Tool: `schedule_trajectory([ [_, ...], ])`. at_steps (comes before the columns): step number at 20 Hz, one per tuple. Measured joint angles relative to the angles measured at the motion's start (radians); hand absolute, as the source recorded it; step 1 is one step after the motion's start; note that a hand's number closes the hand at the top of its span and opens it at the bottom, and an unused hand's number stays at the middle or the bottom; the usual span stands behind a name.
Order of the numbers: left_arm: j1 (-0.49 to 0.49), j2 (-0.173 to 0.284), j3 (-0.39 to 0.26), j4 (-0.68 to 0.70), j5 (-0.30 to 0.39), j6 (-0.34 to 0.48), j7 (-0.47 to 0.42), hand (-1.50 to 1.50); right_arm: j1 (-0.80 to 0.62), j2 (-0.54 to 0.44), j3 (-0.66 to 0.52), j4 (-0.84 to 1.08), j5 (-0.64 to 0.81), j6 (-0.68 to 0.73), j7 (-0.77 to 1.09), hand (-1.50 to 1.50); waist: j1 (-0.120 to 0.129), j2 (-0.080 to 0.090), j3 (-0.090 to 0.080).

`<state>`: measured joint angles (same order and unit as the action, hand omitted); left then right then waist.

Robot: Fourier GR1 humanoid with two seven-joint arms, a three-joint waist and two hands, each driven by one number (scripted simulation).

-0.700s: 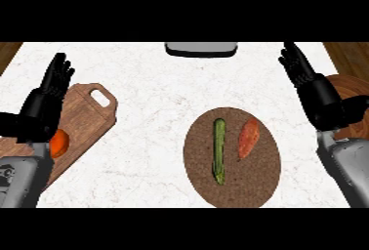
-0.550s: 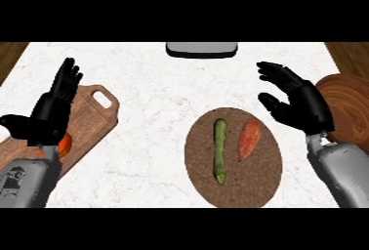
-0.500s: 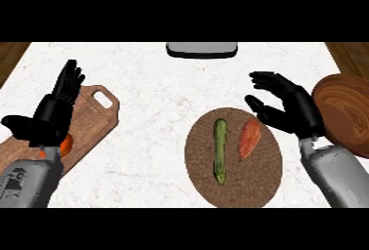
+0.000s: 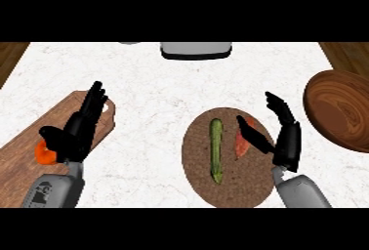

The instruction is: Pick the sweet potato from the placemat and place it in the bowl

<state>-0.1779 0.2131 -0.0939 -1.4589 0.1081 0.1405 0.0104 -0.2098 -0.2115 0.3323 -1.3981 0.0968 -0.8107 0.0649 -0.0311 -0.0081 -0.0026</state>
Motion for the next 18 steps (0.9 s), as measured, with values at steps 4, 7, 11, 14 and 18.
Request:
schedule_trajectory([
  [4,0.024,-0.022,-0.028,-0.026,-0.02,0.015,0.015,0.0,0.073,0.092,0.052,-0.06,0.137,-0.179,-0.057,-1.5,0.013,0.001,0.001],
  [7,0.026,-0.035,-0.039,-0.04,-0.032,0.024,0.031,0.0,0.092,0.096,0.075,-0.11,0.303,-0.223,0.073,-1.5,0.017,0.002,0.0],
  [11,0.024,-0.039,-0.036,-0.05,-0.037,0.032,0.046,0.0,0.114,0.089,0.044,-0.166,0.507,-0.178,0.302,-1.5,0.012,0.0,-0.002],
  [14,0.029,-0.037,-0.041,-0.071,-0.043,0.033,0.067,0.0,0.102,0.083,0.001,-0.242,0.622,-0.07,0.492,-1.5,0.014,0.0,-0.001],
  [18,0.043,-0.039,-0.044,-0.079,-0.048,0.027,0.059,0.0,0.065,0.095,-0.03,-0.337,0.707,0.111,0.72,-1.5,0.018,0.002,-0.001],
])
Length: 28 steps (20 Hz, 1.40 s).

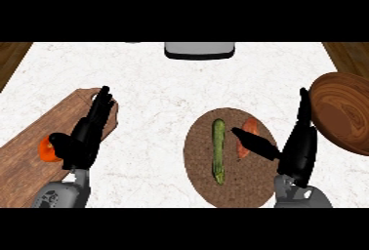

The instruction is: Pick the sweet potato from the placemat and place it in the bowl

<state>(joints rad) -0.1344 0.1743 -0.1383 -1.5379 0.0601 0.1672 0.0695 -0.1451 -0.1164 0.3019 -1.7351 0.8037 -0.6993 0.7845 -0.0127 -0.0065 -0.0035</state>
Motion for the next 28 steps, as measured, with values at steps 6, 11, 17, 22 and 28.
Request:
schedule_trajectory([
  [6,-0.009,-0.013,-0.004,-0.002,-0.01,-0.002,0.008,0.0,-0.033,0.028,-0.022,-0.032,0.007,0.191,0.194,-1.5,0.008,0.004,0.002],
  [11,-0.007,-0.016,0.001,-0.025,-0.013,-0.012,0.026,0.0,-0.045,0.045,-0.046,0.003,-0.038,0.266,0.233,-1.5,0.013,0.005,0.003],
  [17,0.011,-0.049,0.003,-0.012,-0.048,-0.013,0.0,0.0,-0.003,0.078,-0.047,0.006,-0.058,0.29,0.203,-1.5,0.012,0.006,0.003],
  [22,0.005,-0.045,0.031,-0.025,-0.045,-0.042,0.015,0.0,0.08,0.1,-0.03,-0.061,-0.069,0.278,0.158,-1.5,0.012,0.006,0.004],
  [28,-0.011,-0.067,0.047,0.009,-0.057,-0.054,-0.003,0.0,0.115,0.105,-0.019,-0.08,-0.117,0.226,0.074,-1.5,0.011,0.006,0.004],
])
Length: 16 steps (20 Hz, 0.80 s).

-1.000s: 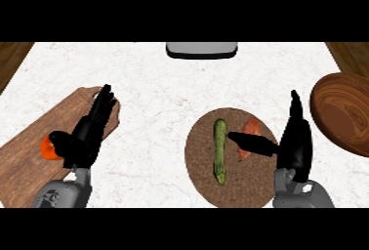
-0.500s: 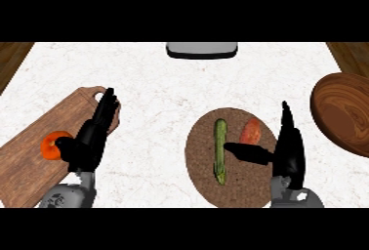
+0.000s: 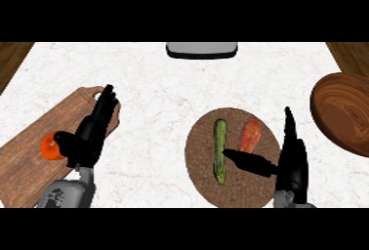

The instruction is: Pick the sweet potato from the placemat and place it in the bowl

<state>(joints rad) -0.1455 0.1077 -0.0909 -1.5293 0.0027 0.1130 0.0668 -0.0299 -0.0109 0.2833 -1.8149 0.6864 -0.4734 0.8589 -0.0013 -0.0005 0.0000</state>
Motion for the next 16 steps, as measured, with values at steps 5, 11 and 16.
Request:
schedule_trajectory([
  [5,0.007,-0.009,0.012,0.006,-0.01,-0.013,-0.009,0.0,0.014,0.007,-0.001,0.045,-0.06,-0.058,-0.07,-1.5,0.001,0.0,0.0],
  [11,0.002,-0.029,0.006,-0.006,-0.036,-0.01,0.01,0.0,0.017,0.009,-0.008,0.127,-0.162,-0.127,-0.174,-1.5,0.001,0.0,0.0],
  [16,0.003,-0.045,0.011,-0.018,-0.047,-0.011,0.02,0.0,-0.014,0.01,-0.017,0.22,-0.23,-0.169,-0.237,-1.5,0.002,0.001,0.0],
])
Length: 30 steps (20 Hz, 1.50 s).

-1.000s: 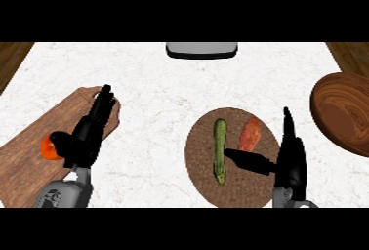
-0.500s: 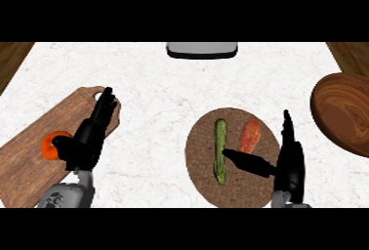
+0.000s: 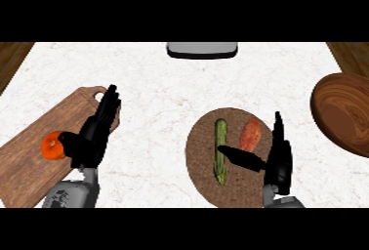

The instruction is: Pick the sweet potato from the placemat and place it in the bowl

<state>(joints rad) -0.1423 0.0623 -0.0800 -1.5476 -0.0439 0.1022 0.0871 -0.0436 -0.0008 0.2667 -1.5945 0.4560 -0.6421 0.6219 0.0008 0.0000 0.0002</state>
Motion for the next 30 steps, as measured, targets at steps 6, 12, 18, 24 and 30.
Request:
schedule_trajectory([
  [6,0.015,-0.005,0.004,-0.003,-0.012,-0.014,-0.008,0.0,-0.034,-0.002,-0.042,0.116,-0.036,-0.013,-0.073,-1.5,0.0,0.0,0.0],
  [12,0.021,-0.001,0.02,-0.003,-0.007,-0.027,-0.02,0.0,-0.048,-0.004,-0.038,0.209,0.049,-0.022,-0.006,-1.5,0.0,0.0,0.0],
  [18,-0.005,-0.002,0.035,0.016,-0.009,-0.038,-0.014,0.0,-0.082,-0.002,-0.065,0.306,-0.003,0.001,-0.085,1.5,0.0,-0.002,-0.002],
  [24,-0.031,-0.012,0.037,0.026,-0.018,-0.028,0.002,0.0,-0.134,-0.032,-0.036,0.38,0.023,0.077,-0.156,1.5,-0.001,-0.006,-0.007],
  [30,-0.007,-0.015,0.038,0.02,-0.016,-0.038,-0.008,0.0,-0.157,-0.016,0.011,0.385,0.032,0.081,-0.165,1.5,-0.002,-0.006,-0.006],
])
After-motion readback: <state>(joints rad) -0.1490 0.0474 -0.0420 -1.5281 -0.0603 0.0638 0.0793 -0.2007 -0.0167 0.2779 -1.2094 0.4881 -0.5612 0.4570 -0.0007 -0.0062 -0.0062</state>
